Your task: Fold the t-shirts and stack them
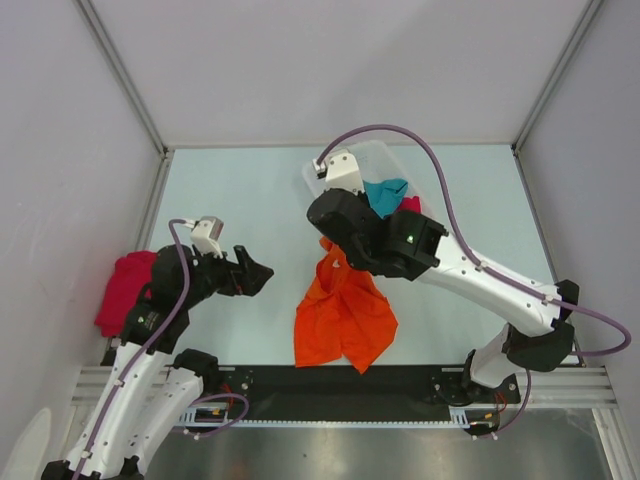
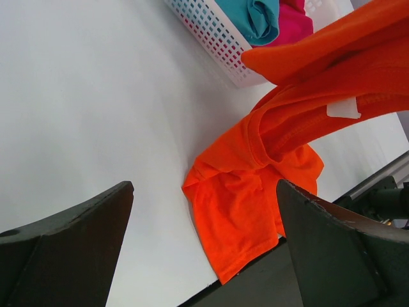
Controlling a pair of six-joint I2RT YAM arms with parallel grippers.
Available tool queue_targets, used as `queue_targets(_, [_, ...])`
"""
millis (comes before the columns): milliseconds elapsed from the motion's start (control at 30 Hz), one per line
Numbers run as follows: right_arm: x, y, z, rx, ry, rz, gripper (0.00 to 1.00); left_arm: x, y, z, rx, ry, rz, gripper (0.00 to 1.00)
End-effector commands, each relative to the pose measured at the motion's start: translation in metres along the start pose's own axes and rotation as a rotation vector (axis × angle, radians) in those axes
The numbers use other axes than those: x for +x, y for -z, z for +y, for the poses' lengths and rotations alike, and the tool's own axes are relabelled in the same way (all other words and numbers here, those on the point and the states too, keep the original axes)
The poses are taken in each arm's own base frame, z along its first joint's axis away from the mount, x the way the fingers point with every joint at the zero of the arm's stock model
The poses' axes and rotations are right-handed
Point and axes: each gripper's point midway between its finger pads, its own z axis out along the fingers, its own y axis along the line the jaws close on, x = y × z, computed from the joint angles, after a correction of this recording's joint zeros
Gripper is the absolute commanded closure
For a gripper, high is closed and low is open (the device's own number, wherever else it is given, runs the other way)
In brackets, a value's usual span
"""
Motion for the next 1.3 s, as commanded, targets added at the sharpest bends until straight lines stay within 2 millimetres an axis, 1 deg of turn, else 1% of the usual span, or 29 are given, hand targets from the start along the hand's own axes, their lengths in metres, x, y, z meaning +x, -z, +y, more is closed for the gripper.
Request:
queue_targets(0, [-0.023, -0.017, -0.008, 0.0, -0.077, -0.035, 1.0, -0.019, 0.006, -0.01, 0.024, 0.0, -0.048, 0.0])
queue_targets(67, [-0.028, -0.025, -0.011, 0.01, -0.075, -0.037, 1.0, -0.018, 0.007, -0.01, 0.022, 0.002, -0.051, 0.01])
queue_targets(100, [-0.029, -0.035, -0.012, 0.017, -0.058, -0.033, 1.0, -0.018, 0.007, -0.01, 0.023, 0.001, -0.054, 0.0])
queue_targets(133, [-0.037, -0.037, -0.014, 0.02, -0.065, -0.045, 1.0, -0.018, 0.007, -0.01, 0.021, 0.003, -0.054, 0.0])
queue_targets(200, [-0.045, -0.043, -0.013, 0.017, -0.05, -0.054, 1.0, -0.017, 0.008, -0.01, 0.022, 0.002, -0.056, 0.0])
queue_targets(233, [-0.051, -0.051, -0.015, 0.029, -0.056, -0.06, 1.0, -0.017, 0.007, -0.009, 0.019, 0.003, -0.053, 0.01])
queue_targets(333, [-0.062, -0.061, -0.019, 0.038, -0.044, -0.07, 1.0, -0.017, 0.008, -0.01, 0.023, 0.003, -0.054, 0.0])
queue_targets(367, [-0.068, -0.064, -0.017, 0.037, -0.048, -0.079, 1.0, -0.017, 0.008, -0.01, 0.023, 0.002, -0.055, 0.01])
queue_targets(433, [-0.073, -0.07, -0.02, 0.038, -0.044, -0.084, 1.0, -0.018, 0.008, -0.01, 0.021, 0.002, -0.054, 0.0])
queue_targets(500, [-0.081, -0.074, -0.02, 0.033, -0.052, -0.1, 1.0, -0.018, 0.008, -0.01, 0.021, 0.002, -0.054, 0.0])
queue_targets(633, [-0.097, -0.08, -0.028, 0.046, -0.053, -0.126, 1.0, -0.018, 0.008, -0.01, 0.021, -0.001, -0.053, 0.01])
queue_targets(667, [-0.1, -0.082, -0.032, 0.054, -0.056, -0.131, 1.0, -0.018, 0.008, -0.01, 0.021, -0.003, -0.054, 0.0])
queue_targets(700, [-0.108, -0.082, -0.033, 0.055, -0.065, -0.147, 1.0, -0.018, 0.008, -0.01, 0.019, -0.004, -0.057, 0.01])
queue_targets(767, [-0.116, -0.084, -0.041, 0.071, -0.062, -0.159, 1.0, -0.018, 0.007, -0.009, 0.017, -0.005, -0.051, 0.01])
queue_targets(800, [-0.124, -0.083, -0.042, 0.072, -0.072, -0.177, 0.99, -0.019, 0.008, -0.009, 0.016, -0.005, -0.053, 0.0])
queue_targets(900, [-0.137, -0.085, -0.051, 0.092, -0.075, -0.205, 0.99, -0.02, 0.008, -0.009, 0.017, -0.008, -0.056, 0.0])
queue_targets(1000, [-0.141, -0.086, -0.053, 0.098, -0.085, -0.215, 0.99, -0.02, 0.008, -0.009, 0.013, -0.009, -0.056, 0.0])
queue_targets(1100, [-0.138, -0.088, -0.054, 0.103, -0.081, -0.209, 0.99, -0.021, 0.008, -0.009, 0.012, -0.01, -0.057, 0.0])
queue_targets(1133, [-0.136, -0.088, -0.055, 0.104, -0.075, -0.201, 0.99, -0.021, 0.008, -0.009, 0.014, -0.011, -0.057, 0.0])
queue_targets(1233, [-0.125, -0.089, -0.048, 0.074, -0.074, -0.17, 0.99, -0.02, 0.006, -0.008, 0.011, -0.008, -0.051, 0.01])
queue_targets(1267, [-0.113, -0.089, -0.044, 0.055, -0.066, -0.139, 0.99, -0.02, 0.006, -0.009, 0.013, -0.006, -0.047, 0.01])
